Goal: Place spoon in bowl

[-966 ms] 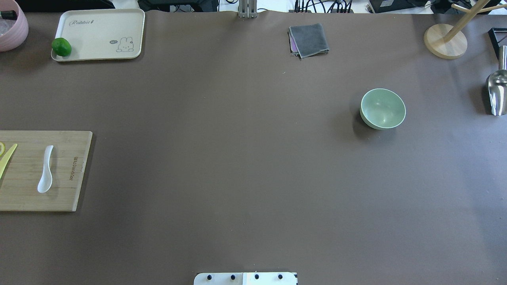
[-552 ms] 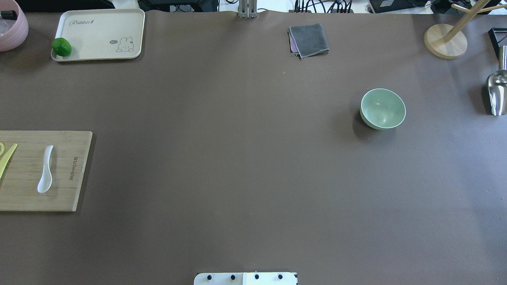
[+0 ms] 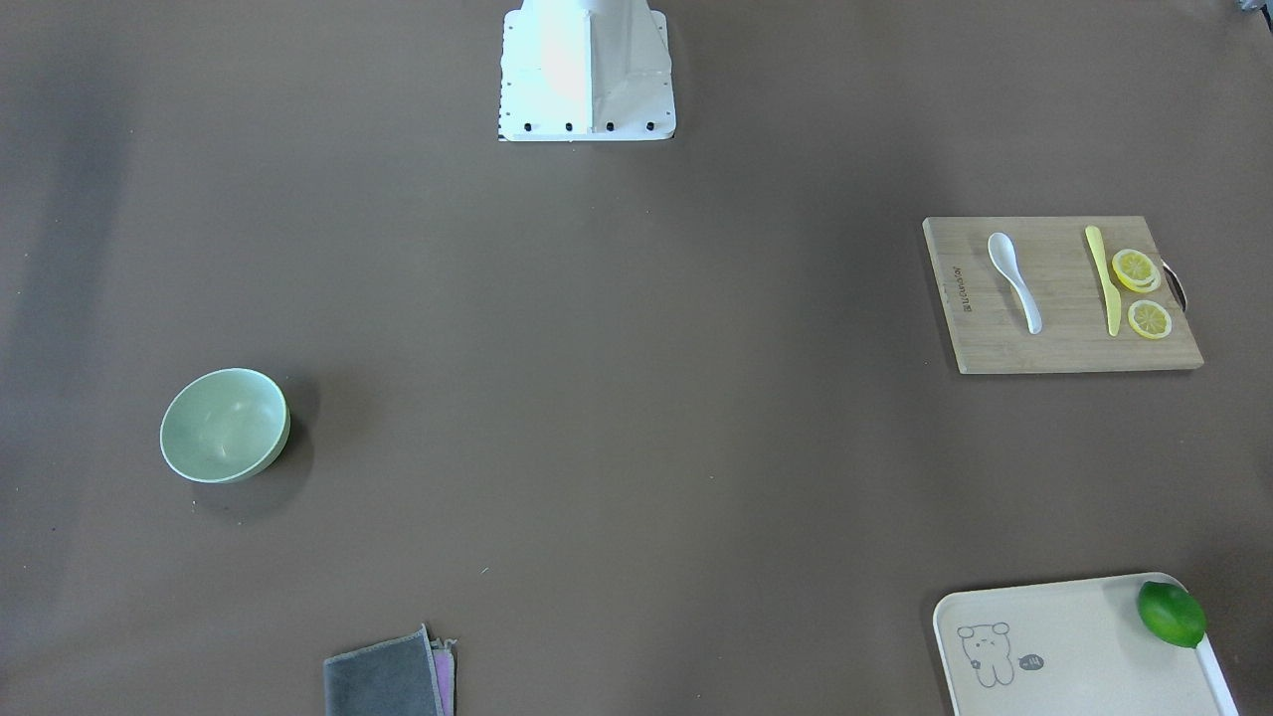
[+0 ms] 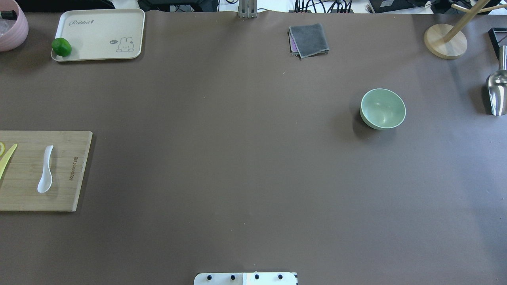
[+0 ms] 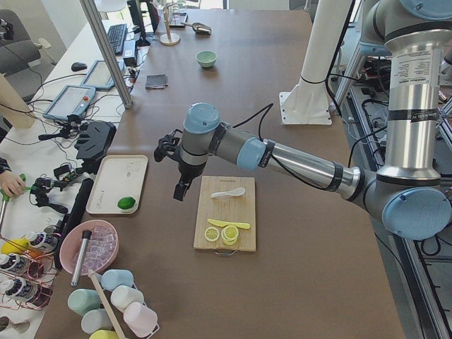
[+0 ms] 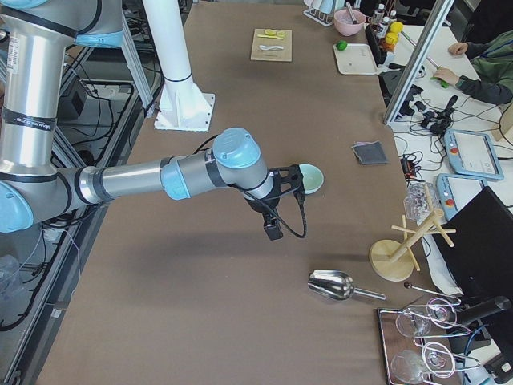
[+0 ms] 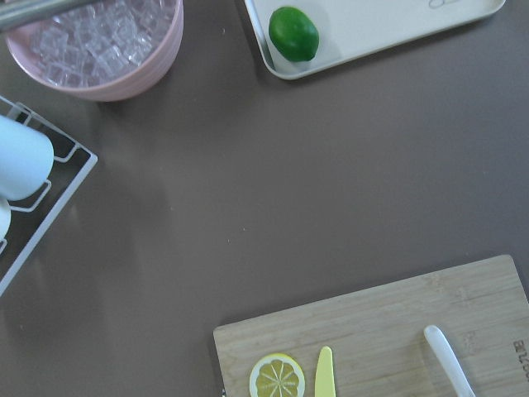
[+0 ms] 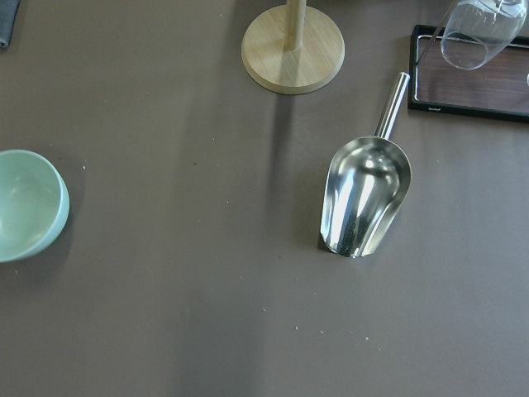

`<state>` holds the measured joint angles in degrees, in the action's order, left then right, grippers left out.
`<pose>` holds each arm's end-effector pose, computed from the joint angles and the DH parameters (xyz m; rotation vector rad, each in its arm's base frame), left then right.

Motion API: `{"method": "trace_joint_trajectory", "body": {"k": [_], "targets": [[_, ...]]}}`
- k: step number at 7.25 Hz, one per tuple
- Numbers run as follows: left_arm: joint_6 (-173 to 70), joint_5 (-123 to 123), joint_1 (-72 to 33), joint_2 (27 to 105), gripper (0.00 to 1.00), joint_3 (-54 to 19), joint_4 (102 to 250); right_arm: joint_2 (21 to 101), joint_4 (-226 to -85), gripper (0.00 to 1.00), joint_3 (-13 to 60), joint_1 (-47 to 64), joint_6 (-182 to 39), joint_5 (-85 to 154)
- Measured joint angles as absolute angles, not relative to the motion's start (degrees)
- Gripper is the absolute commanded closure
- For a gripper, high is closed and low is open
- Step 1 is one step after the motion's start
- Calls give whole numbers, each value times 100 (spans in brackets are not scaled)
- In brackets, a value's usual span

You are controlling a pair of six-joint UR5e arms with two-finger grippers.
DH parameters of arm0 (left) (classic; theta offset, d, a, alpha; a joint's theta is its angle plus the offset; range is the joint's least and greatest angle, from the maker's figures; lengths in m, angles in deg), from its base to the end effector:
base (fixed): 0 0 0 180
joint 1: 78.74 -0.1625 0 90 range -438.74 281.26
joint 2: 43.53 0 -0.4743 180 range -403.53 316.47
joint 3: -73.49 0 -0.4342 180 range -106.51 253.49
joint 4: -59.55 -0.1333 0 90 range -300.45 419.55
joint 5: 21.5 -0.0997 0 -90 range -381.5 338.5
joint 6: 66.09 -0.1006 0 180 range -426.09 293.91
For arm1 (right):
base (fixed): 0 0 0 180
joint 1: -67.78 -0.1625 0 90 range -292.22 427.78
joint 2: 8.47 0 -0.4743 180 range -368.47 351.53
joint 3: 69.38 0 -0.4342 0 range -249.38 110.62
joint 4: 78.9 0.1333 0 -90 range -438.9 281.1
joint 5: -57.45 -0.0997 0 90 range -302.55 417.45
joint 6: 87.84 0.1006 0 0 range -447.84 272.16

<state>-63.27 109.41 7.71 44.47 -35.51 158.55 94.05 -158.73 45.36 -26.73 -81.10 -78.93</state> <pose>-0.0350 -0.5248 0.5342 0.3946 0.7247 0.1740 0.0949 -0.4340 0.5598 0.3531 -0.8051 0.0254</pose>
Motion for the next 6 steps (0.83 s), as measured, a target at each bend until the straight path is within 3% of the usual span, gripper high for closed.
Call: {"method": "trace_joint_trajectory", "body": {"k": [3,6], "targets": [[-5907,10954,761,4513,2,-2953,17205,8724,-15814,0,4519,-1451,-5850,-7637],[-5671,10970,722,4522,2,-2877,17552,8294,-15084,2,4297,108,-3687,-6519]]}}
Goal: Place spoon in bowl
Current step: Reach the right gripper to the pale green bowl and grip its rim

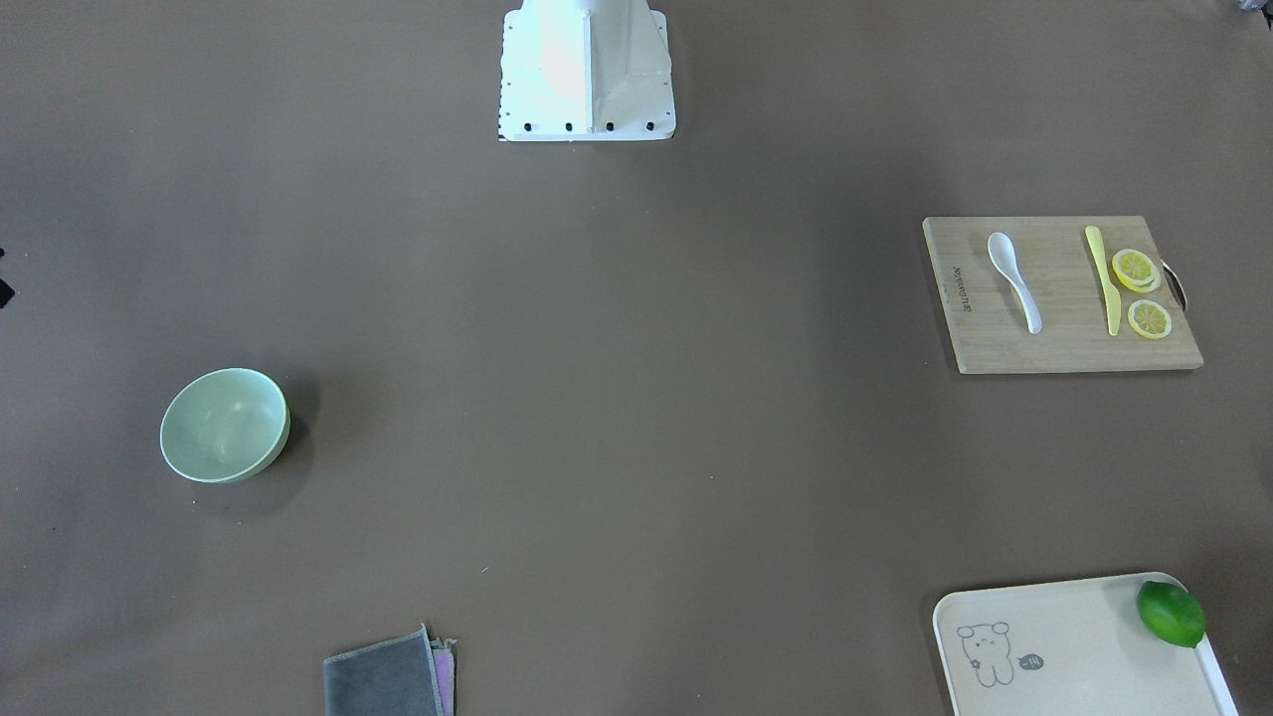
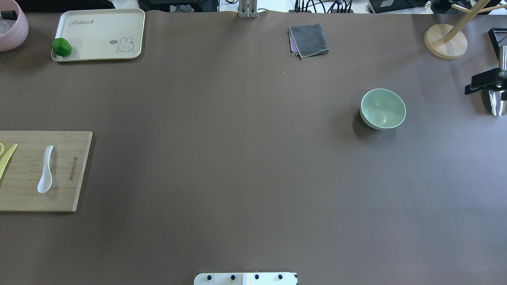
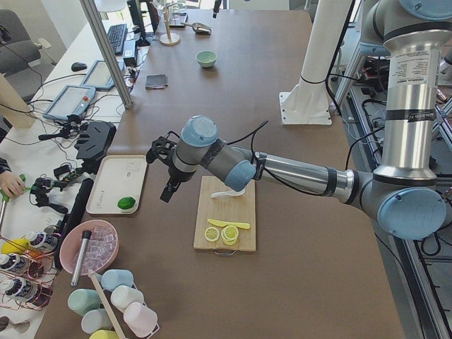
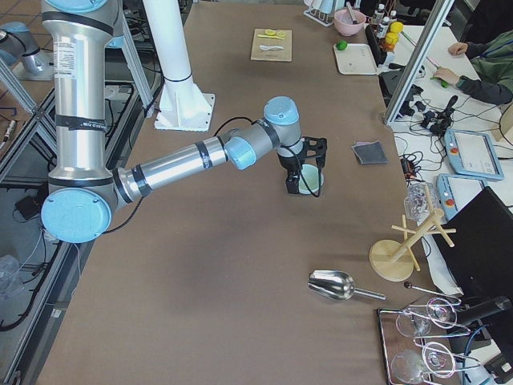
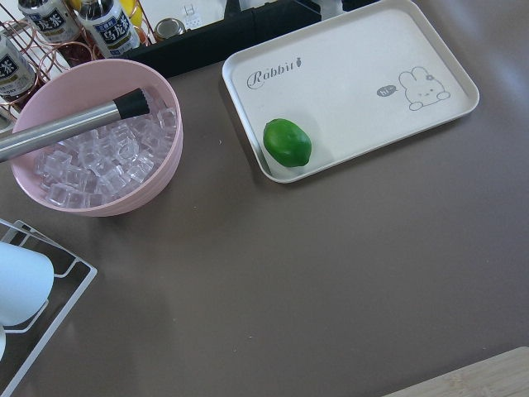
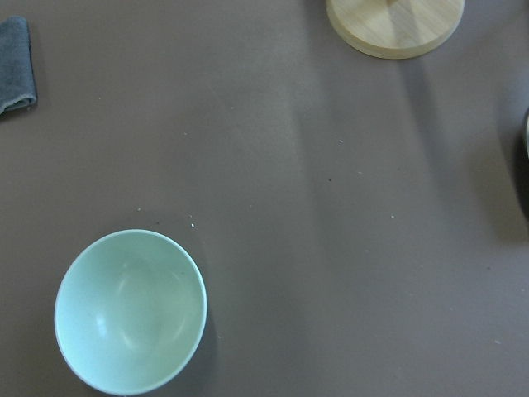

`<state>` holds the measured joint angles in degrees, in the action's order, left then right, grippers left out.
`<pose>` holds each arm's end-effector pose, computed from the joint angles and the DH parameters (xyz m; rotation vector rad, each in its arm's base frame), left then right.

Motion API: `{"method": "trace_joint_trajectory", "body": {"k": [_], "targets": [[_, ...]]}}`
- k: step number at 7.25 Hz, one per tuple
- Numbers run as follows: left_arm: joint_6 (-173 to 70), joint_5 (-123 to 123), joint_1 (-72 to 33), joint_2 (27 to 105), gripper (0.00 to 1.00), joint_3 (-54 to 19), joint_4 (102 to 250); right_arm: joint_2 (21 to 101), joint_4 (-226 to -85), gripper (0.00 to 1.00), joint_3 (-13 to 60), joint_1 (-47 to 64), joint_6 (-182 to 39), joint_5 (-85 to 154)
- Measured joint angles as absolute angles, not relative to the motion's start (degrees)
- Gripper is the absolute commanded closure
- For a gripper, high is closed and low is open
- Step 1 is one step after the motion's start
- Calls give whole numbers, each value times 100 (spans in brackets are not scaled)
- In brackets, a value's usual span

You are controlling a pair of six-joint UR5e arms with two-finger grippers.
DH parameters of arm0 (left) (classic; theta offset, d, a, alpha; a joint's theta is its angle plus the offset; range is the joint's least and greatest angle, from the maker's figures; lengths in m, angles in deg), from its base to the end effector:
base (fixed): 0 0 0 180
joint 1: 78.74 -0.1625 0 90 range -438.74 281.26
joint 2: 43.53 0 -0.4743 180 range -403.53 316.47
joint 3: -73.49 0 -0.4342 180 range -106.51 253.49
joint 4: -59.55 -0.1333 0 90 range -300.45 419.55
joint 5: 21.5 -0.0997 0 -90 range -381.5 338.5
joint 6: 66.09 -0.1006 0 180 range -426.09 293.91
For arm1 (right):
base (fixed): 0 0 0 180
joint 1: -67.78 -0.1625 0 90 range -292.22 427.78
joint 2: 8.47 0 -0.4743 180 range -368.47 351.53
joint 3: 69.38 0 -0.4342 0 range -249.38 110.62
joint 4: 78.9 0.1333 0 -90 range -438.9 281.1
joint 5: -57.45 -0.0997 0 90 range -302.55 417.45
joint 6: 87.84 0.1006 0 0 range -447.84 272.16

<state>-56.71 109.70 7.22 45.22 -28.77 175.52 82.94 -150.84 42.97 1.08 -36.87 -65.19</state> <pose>-0.0288 -0.5444 0.5543 0.5309 0.7597 0.1455 -0.1349 -0.5131 0.4846 0.1975 -0.8370 0.2591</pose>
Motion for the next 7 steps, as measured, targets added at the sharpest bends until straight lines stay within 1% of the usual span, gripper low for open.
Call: {"method": "trace_joint_trajectory", "body": {"k": [1,2,3,4,5,6,7], "targets": [[-5664,10971,717,4511,2,-2874,17567,8163,-14529,4,3973,621,-3052,-6043],[-5661,10972,715,4501,2,-2873,17574,7972,-13896,4,3481,1092,-2513,-5564],[-5660,10972,714,4494,2,-2870,17577,7776,-13311,4,2948,1409,-2171,-5235],[-5658,10972,714,4492,2,-2867,17576,7670,-12936,4,2629,1549,-2032,-5104],[-5654,10972,713,4492,2,-2863,17573,7625,-12787,3,2555,1593,-1991,-5083],[-5654,10972,713,4497,2,-2851,17570,7598,-12942,1,2686,1503,-2033,-5258],[-5655,10972,713,4502,2,-2839,17572,7580,-13428,1,2996,1246,-2314,-5626]]}}
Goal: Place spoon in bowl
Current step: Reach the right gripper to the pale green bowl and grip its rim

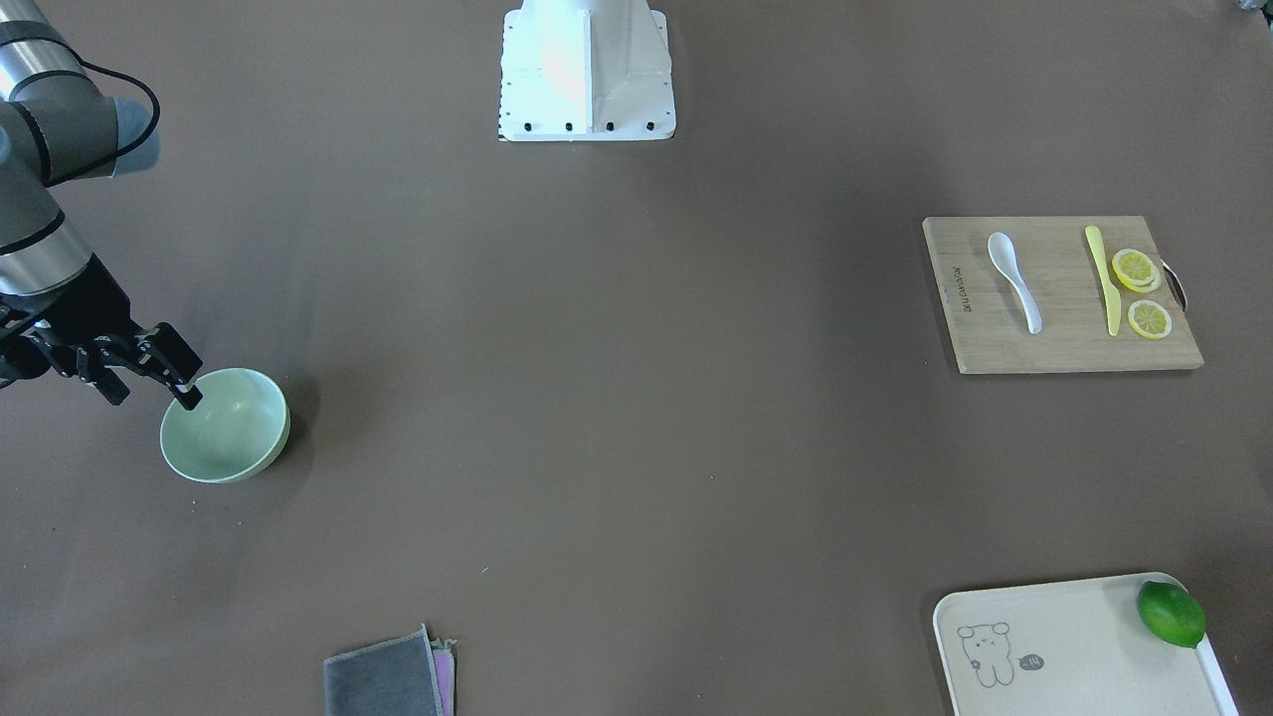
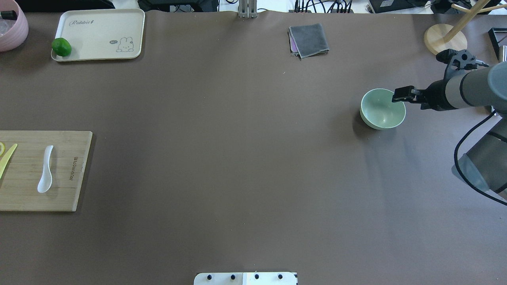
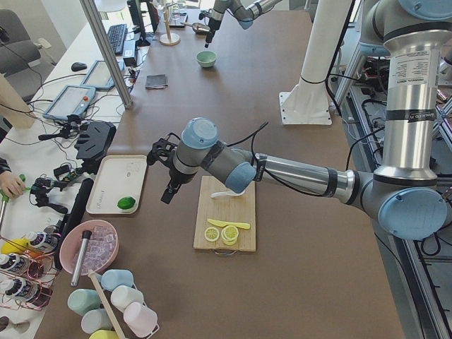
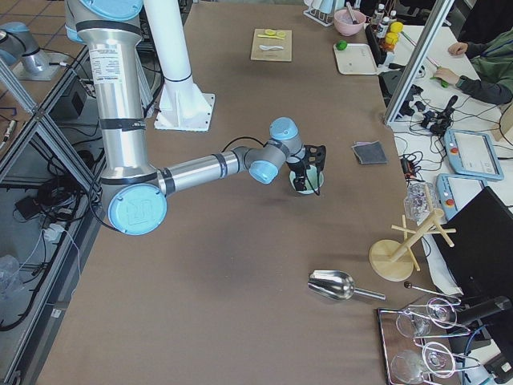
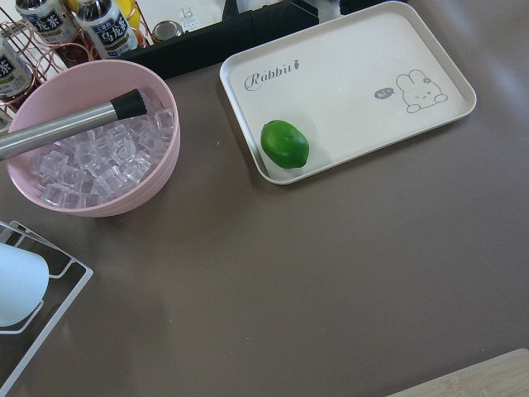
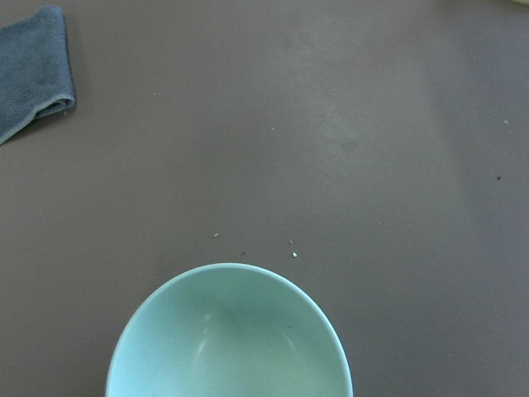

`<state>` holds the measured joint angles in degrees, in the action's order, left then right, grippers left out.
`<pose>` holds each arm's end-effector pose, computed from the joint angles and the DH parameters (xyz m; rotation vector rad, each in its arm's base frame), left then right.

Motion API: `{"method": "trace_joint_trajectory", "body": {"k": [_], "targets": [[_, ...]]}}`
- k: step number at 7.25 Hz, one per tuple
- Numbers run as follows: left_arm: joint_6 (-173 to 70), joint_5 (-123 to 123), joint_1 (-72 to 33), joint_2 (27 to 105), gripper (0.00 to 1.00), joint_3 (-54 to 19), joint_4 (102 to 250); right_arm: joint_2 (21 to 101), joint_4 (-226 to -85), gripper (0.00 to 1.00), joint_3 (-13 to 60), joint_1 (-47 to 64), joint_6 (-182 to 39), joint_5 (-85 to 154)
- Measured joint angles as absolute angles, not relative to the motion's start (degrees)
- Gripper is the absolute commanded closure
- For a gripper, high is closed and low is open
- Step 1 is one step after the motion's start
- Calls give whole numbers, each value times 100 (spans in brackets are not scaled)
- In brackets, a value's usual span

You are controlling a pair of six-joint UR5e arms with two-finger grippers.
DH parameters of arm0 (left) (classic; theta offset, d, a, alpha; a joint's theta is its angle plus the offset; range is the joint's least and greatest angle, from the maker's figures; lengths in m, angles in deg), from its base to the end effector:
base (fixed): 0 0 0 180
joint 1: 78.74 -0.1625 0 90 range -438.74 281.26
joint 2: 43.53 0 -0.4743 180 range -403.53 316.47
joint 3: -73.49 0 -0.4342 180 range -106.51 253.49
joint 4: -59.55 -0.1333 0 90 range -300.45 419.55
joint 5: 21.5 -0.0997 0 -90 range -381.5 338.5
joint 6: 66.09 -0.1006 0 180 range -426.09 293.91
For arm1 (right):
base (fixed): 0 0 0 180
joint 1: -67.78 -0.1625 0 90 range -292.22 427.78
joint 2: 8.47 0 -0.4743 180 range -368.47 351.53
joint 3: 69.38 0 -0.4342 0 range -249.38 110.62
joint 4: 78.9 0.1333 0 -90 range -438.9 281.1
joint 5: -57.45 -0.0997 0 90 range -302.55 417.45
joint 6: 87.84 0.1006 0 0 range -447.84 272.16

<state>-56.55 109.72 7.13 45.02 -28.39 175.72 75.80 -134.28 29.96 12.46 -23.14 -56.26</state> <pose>-0.0279 -0.5436 0.5593 0.5229 0.7610 0.1420 -0.2658 -0.5474 0.5051 0.2581 -0.9048 0.3056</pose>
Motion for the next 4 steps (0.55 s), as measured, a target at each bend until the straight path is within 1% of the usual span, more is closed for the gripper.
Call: {"method": "trace_joint_trajectory", "body": {"k": [2,4], "targets": [[-5652,10972,713,4506,2,-2831,17568,7595,-14286,1,3560,822,-3077,-6076],[-5653,10972,713,4502,2,-2829,17571,7605,-14483,4,3677,768,-3170,-6089]]}}
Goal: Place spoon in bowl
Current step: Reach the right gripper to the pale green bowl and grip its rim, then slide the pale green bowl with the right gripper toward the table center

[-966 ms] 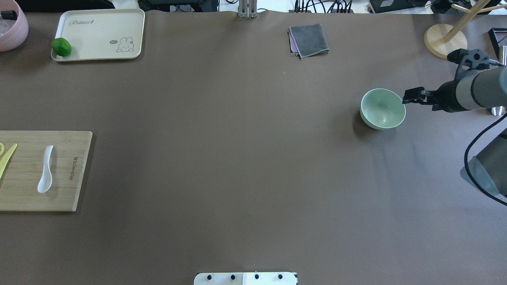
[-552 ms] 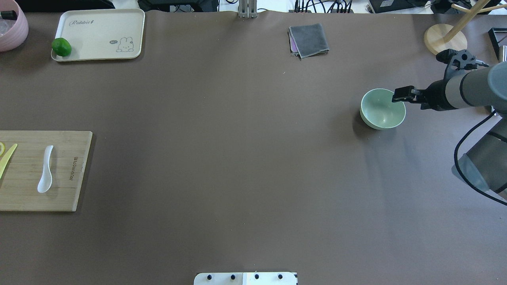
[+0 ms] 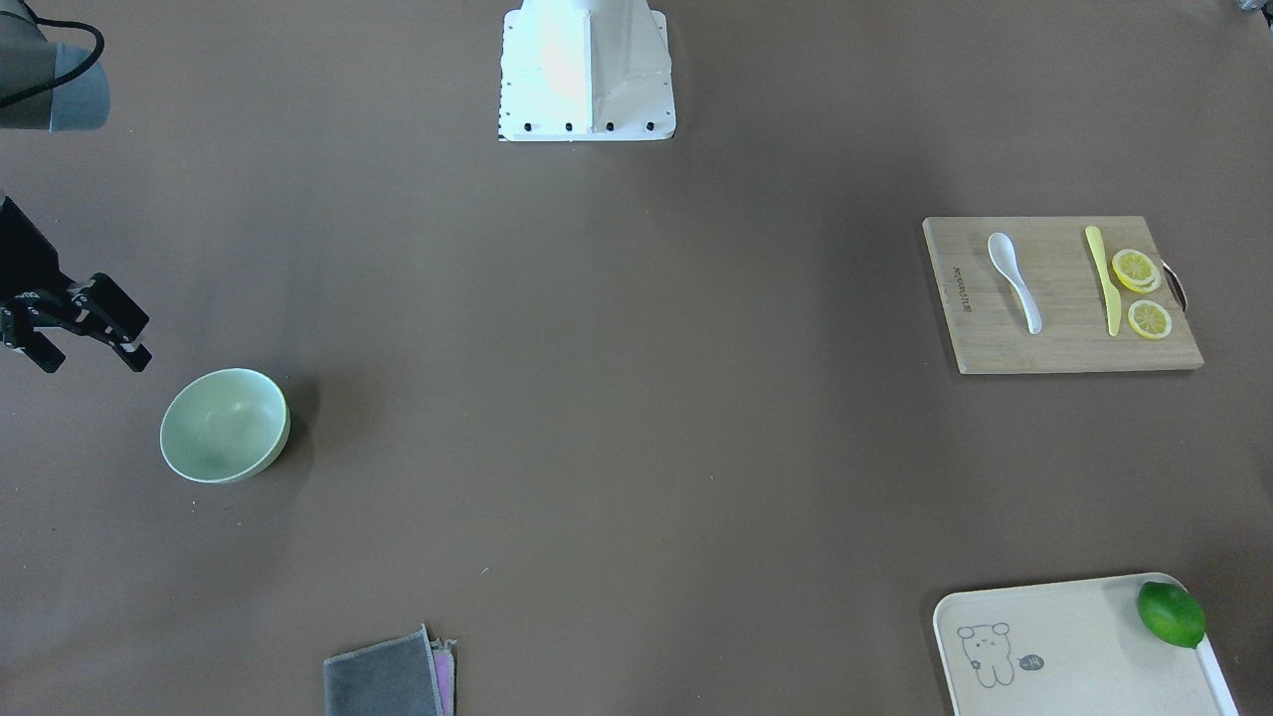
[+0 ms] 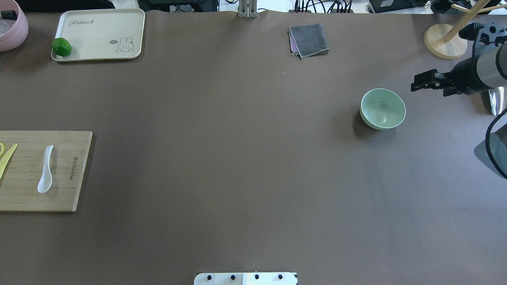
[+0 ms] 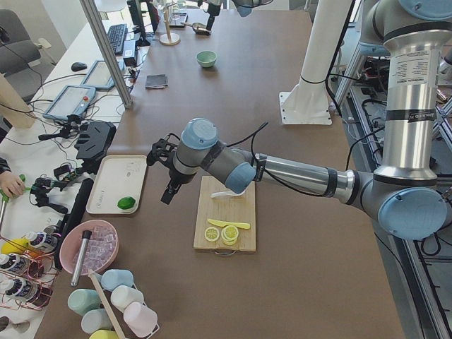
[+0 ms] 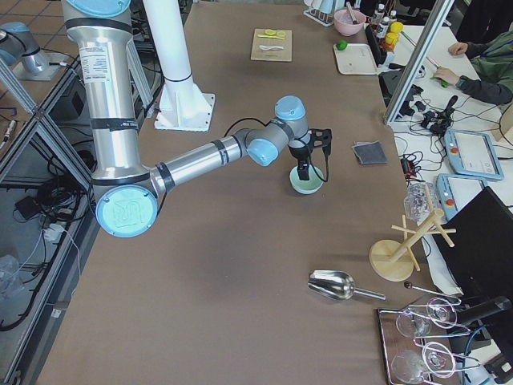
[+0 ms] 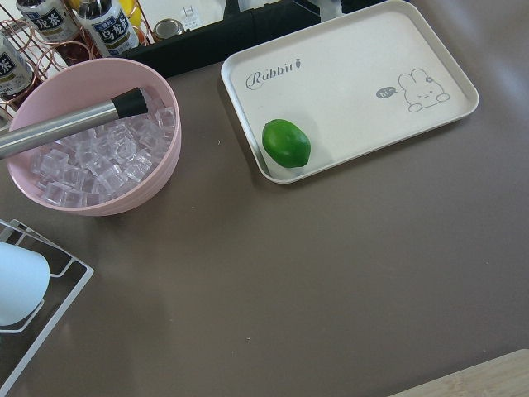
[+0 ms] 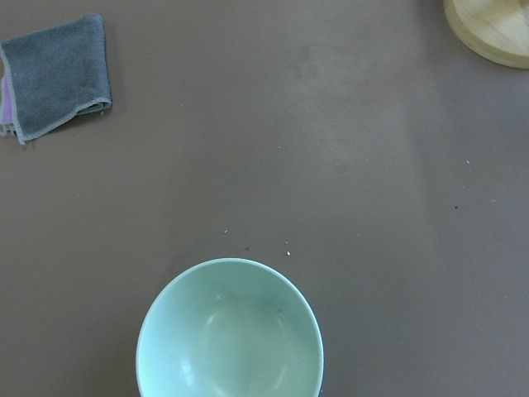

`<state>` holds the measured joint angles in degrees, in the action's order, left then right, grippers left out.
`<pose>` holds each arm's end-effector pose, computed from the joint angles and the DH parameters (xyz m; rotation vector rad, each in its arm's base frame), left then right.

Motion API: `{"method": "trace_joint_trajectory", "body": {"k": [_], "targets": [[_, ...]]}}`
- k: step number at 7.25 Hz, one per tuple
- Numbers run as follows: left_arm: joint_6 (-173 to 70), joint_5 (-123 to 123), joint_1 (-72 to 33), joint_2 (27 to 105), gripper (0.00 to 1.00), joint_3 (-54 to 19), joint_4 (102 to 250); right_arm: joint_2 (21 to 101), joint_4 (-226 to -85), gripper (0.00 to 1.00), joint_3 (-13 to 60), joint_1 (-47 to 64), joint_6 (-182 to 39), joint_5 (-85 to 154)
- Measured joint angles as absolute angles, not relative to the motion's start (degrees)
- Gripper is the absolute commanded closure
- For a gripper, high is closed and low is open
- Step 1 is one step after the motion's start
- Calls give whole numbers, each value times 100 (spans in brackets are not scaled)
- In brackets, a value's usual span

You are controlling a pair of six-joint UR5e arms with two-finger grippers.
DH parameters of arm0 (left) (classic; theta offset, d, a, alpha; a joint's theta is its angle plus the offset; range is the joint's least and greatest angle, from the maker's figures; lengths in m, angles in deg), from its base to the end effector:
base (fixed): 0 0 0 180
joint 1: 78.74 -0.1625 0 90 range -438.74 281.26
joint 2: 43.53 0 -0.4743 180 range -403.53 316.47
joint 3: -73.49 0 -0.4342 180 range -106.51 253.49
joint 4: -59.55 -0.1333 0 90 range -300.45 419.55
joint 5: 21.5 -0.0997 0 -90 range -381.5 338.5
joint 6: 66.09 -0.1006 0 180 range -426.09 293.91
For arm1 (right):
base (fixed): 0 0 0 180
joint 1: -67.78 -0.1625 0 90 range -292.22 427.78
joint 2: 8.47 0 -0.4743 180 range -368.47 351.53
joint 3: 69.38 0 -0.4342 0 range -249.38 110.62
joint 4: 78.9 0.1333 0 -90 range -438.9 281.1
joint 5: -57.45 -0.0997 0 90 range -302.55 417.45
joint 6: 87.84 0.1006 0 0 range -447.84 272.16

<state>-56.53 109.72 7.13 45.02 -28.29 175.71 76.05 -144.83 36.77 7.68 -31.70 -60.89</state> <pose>-0.0279 -0.5437 0.5603 0.5209 0.7610 0.1410 -0.2159 -0.5471 0.4651 0.2519 -0.8754 0.2288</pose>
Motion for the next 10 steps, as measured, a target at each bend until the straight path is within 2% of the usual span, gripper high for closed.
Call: {"method": "trace_joint_trajectory", "body": {"k": [3,4,5,6,7,8,10], "targets": [[-5659,10972,713,4491,2,-2829,17574,7546,-14189,6,3347,1495,-2341,-5143],[-5658,10974,713,4487,2,-2829,17576,7576,-13830,9,3116,1609,-2206,-5003],[-5654,10978,713,4480,2,-2830,17580,7596,-13398,17,2785,1660,-2111,-4944],[-5654,10980,713,4473,2,-2834,17581,7591,-12937,30,2447,1697,-1982,-4916],[-5657,10983,713,4468,2,-2837,17582,7566,-12594,73,2218,1768,-1750,-4857],[-5659,10991,713,4465,2,-2837,17585,7540,-12438,100,2127,1886,-1435,-4722],[-5658,11010,713,4463,2,-2841,17593,7514,-12370,100,2167,2177,-834,-4358]]}}
